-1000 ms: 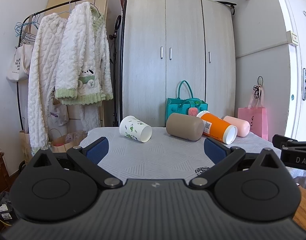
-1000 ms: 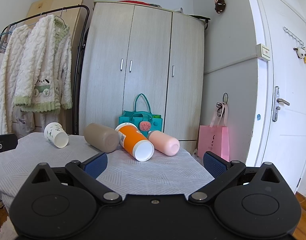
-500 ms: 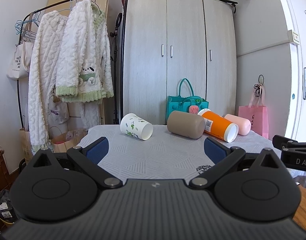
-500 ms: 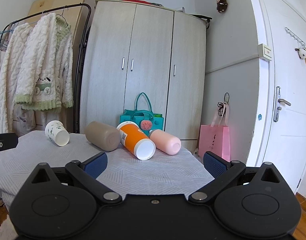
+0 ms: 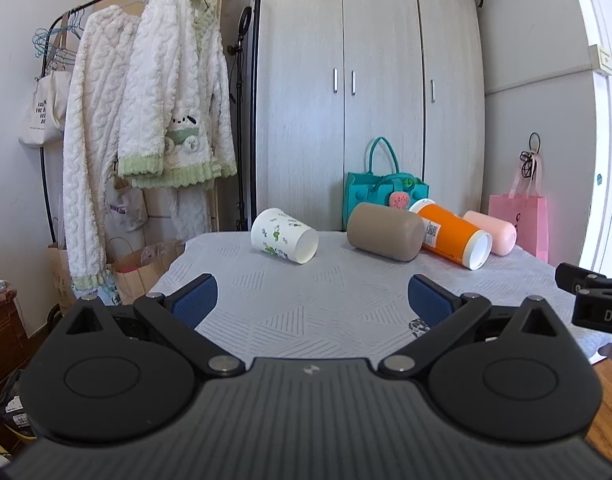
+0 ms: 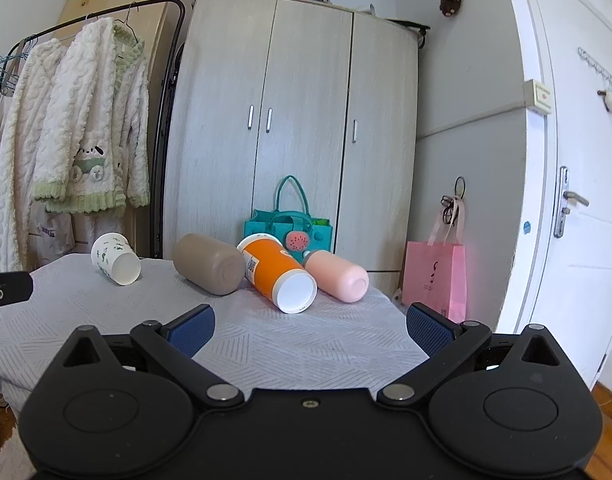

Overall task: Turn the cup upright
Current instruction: 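Move the right gripper toward the tan cup's open rim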

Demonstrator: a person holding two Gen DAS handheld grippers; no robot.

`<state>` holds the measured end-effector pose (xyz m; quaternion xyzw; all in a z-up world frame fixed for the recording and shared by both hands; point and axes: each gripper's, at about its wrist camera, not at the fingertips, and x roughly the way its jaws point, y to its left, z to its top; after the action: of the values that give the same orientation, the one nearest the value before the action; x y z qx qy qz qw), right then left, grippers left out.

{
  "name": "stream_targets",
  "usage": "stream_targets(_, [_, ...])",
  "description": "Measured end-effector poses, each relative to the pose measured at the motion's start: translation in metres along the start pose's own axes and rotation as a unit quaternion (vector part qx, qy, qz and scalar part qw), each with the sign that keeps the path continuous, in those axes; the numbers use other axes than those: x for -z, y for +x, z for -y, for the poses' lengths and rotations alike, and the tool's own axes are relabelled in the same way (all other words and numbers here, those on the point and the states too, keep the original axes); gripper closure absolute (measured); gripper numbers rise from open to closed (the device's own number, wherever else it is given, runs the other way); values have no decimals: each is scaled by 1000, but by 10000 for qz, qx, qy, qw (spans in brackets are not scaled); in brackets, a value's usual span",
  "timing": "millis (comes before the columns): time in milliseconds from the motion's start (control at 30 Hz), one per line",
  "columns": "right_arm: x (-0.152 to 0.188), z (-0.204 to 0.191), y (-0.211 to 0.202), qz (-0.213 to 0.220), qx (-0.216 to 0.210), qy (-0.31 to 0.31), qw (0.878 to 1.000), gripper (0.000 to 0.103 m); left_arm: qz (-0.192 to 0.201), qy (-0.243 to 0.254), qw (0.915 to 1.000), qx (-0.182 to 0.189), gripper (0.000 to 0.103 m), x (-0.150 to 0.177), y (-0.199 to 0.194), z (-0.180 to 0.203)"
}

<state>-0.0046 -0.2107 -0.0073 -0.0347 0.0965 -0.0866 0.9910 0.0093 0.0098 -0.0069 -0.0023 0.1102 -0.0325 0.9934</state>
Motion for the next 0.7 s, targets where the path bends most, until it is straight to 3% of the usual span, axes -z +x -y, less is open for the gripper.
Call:
stream_targets(233, [0, 14, 23, -685, -675, 628, 9934, 0, -371, 30, 9992, -138, 0, -4, 21, -4])
stream_targets(433, [-13, 33, 34, -642, -1100, 705, 9894, 0, -981, 55, 9952, 4, 0, -23, 44, -13])
stream_targets(500, [-23, 41, 42, -763, -1644, 681, 9811, 0, -1272, 46, 9918, 68, 0, -35, 55, -17])
stream_targets(567, [-33, 50, 53, -1149, -2210, 745, 9656, 0, -1445, 19, 9894, 163, 0, -47, 64, -21])
stream_targets(700, [-47, 53, 69, -1559, -2720, 771, 9465, 0, -1530, -39, 9882, 50, 0, -69, 72, -26])
